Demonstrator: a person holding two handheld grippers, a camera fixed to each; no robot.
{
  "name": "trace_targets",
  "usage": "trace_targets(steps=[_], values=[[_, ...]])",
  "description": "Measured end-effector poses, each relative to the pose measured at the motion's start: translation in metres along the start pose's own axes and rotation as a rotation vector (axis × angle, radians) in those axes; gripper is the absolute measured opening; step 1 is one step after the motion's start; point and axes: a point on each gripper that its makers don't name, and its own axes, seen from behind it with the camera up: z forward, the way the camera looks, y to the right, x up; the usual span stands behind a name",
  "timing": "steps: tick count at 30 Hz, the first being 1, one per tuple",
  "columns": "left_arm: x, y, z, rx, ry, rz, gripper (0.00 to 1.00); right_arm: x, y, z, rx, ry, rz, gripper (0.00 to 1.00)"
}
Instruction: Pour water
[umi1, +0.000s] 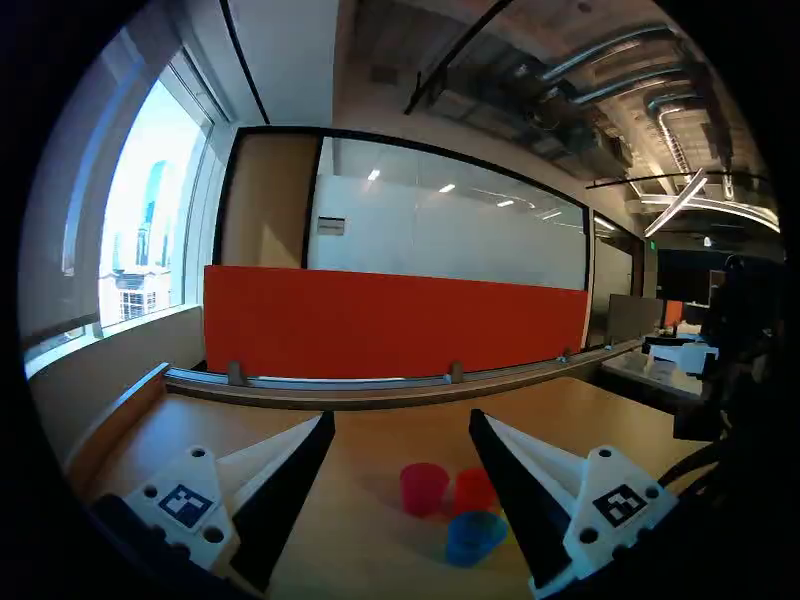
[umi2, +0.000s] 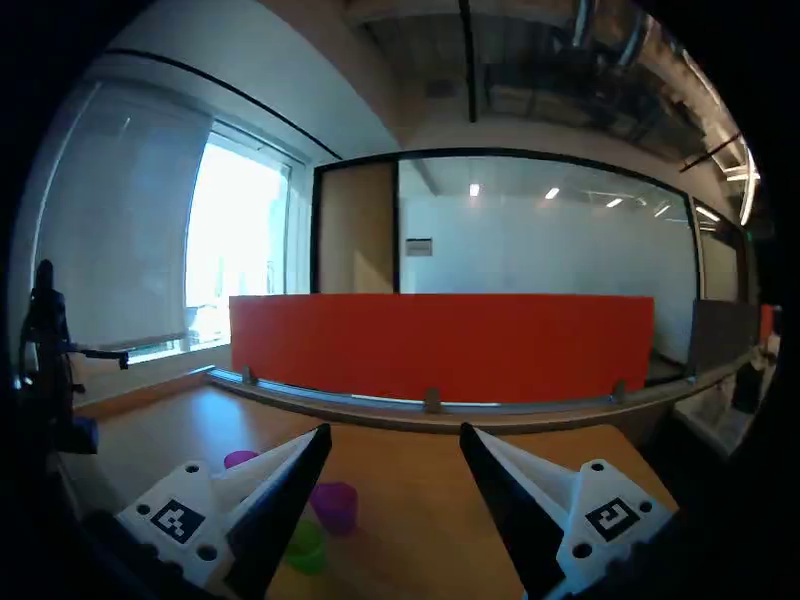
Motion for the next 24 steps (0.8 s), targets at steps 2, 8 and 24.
trace_targets(steps=[2, 8, 24], values=[[0.002, 0.002, 0.000, -0.015, 0.000, 0.000, 1.00, -0.001, -0.008, 0.000, 0.046, -0.002, -0.014, 0.99], [0.003, 0.015, 0.002, -0.081, -0.013, 0.003, 1.00, -0.002, -0.031, -0.002, 0.172, -0.011, -0.040, 0.99], [0.002, 0.052, 0.008, -0.253, -0.051, -0.001, 1.00, -0.003, -0.068, -0.003, 0.353, -0.041, -0.063, 1.00]])
